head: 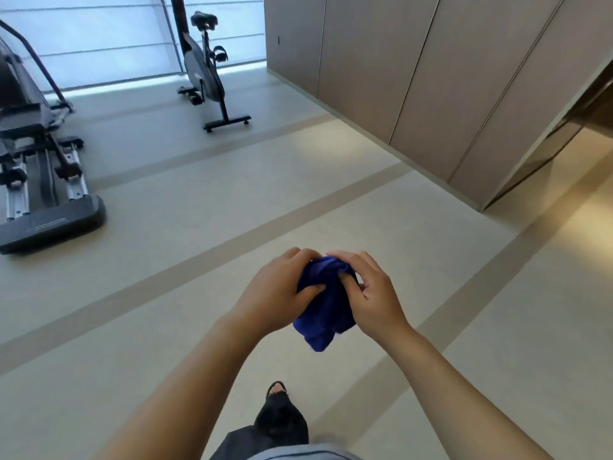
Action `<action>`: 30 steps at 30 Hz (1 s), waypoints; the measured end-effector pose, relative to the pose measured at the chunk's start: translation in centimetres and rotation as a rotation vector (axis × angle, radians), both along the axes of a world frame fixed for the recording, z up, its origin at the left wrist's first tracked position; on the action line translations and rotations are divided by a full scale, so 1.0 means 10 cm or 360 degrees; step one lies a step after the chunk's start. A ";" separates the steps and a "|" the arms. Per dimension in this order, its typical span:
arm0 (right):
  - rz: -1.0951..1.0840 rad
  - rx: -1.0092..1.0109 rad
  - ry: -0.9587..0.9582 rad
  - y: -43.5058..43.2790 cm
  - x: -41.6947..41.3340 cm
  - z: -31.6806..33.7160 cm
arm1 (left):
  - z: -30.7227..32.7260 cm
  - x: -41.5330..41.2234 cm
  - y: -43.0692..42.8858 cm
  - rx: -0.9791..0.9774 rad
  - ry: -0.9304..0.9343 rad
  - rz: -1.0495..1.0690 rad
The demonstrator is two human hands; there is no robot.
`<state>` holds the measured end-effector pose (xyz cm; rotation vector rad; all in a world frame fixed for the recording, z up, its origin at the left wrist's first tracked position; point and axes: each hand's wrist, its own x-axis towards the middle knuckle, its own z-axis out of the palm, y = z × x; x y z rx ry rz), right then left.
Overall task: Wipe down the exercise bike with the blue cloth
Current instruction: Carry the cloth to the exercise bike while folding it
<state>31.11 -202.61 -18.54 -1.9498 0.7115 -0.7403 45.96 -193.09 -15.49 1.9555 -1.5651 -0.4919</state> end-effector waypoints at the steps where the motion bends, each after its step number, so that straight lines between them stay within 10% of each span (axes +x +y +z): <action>1: -0.0006 -0.0001 -0.0009 -0.18 0.16 0.01 | 0.04 0.18 -0.20 -0.0015 -0.0007 -0.0005; 16: -0.0205 0.0140 -0.0072 -3.29 2.27 -0.05 | 0.09 2.22 -3.58 -0.0256 0.0082 -0.0069; 30: -0.0079 -0.0533 0.0277 -6.85 4.34 0.21 | 0.13 4.39 -6.82 -0.0087 0.0080 0.0045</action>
